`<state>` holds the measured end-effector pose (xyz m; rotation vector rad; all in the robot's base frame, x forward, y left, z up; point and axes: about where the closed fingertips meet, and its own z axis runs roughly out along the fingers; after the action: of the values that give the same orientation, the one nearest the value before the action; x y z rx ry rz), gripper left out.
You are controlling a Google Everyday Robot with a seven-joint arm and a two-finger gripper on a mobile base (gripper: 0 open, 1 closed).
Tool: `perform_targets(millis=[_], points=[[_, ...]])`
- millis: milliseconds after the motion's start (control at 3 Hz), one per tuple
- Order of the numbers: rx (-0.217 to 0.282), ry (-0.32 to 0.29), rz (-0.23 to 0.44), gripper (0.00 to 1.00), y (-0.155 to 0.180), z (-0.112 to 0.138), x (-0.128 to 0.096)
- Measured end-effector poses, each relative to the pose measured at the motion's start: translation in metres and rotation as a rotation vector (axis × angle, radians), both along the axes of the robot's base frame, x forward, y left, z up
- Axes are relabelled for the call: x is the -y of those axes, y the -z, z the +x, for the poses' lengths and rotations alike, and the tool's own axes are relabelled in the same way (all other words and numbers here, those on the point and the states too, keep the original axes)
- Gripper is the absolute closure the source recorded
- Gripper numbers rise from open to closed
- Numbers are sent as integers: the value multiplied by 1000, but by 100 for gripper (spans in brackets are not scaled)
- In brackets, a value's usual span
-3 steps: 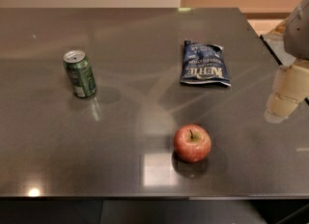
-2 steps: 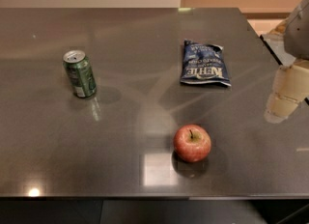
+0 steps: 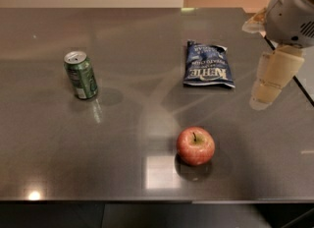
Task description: Knock green can over
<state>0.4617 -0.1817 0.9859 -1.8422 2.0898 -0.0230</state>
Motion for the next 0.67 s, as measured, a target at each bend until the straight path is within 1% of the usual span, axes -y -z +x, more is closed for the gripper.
perform_targets(millis=[333, 667], points=[[-8, -98, 44, 0, -5, 23, -40], [-13, -209, 103, 0, -11, 44, -107]])
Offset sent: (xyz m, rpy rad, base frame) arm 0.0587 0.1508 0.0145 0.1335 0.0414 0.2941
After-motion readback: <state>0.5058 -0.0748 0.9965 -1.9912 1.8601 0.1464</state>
